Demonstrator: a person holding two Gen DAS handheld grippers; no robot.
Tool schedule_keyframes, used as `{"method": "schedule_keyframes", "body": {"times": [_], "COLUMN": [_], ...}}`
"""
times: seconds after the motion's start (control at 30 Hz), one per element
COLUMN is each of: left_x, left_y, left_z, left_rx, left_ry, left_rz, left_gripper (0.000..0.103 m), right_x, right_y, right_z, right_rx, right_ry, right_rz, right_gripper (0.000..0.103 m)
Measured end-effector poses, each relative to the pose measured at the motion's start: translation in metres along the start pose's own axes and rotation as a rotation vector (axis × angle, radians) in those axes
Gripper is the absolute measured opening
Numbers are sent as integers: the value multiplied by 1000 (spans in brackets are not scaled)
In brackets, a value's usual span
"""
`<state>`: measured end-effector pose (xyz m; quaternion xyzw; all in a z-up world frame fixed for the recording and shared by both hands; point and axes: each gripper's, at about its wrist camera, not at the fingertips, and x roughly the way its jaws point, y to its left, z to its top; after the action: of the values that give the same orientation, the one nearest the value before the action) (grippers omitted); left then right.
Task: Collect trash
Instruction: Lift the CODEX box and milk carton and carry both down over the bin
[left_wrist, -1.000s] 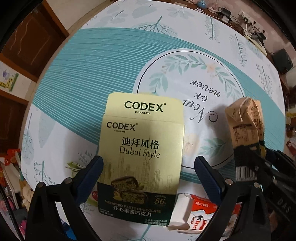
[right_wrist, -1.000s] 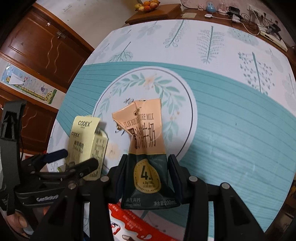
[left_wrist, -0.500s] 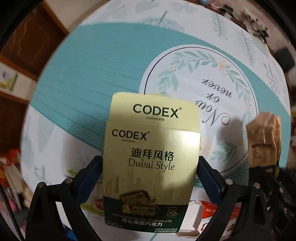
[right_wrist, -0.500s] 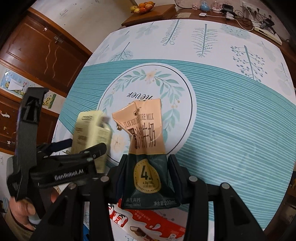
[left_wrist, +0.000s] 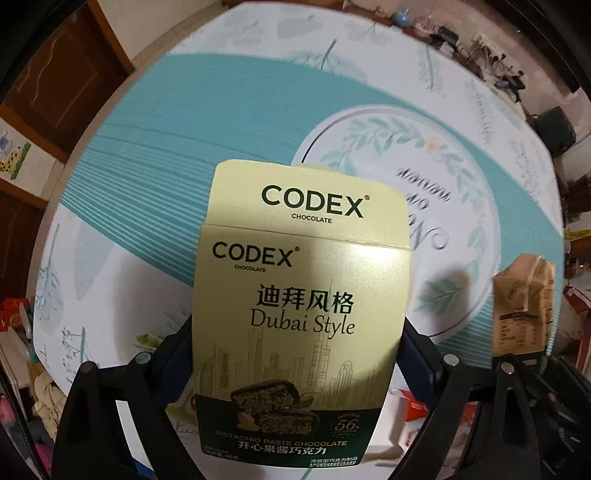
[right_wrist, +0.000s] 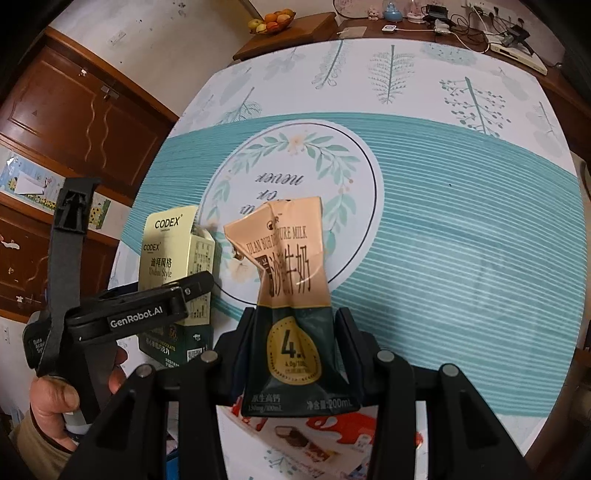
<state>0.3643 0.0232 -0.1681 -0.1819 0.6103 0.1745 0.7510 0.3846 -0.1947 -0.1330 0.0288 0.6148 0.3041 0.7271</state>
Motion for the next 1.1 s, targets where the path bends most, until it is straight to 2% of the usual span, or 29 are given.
{"method": "schedule_keyframes", "body": {"times": [0.2, 0.37, 0.47, 0.57, 0.6, 0.8, 0.97, 1.1], "left_x": [-48, -93, -122, -151, -168, -206, -218, -215], "left_y": [0, 6, 24, 28, 38, 70, 89, 96], "left_z": [-3, -15, -20, -41, -58, -110, -148, -174], "left_rx": [38, 120, 188, 281, 319, 514, 631, 684], "left_ry": [-84, -145, -170, -204, -212, -244, -239, -201], "left_rz": [-61, -141, -187, -233, -258, -343, -365, -396], "left_gripper": [93, 93, 93, 93, 93, 93, 93, 93], "right_x": [-21, -45, -62, -80, -84, -103, -98, -93], "right_y": [19, 42, 59, 78, 83, 115, 137, 153], "right_z": [-9, -26, -44, -68, -76, -146, -202, -232], "right_rx": [9, 16, 33, 77, 94, 230, 345, 363], "right_ry": [-46, -97, -138, -194, -209, -294, -315, -287], "right_rz": [3, -13, -40, -78, -90, -162, -184, -196], "right_gripper": [43, 43, 43, 43, 43, 43, 43, 43]}}
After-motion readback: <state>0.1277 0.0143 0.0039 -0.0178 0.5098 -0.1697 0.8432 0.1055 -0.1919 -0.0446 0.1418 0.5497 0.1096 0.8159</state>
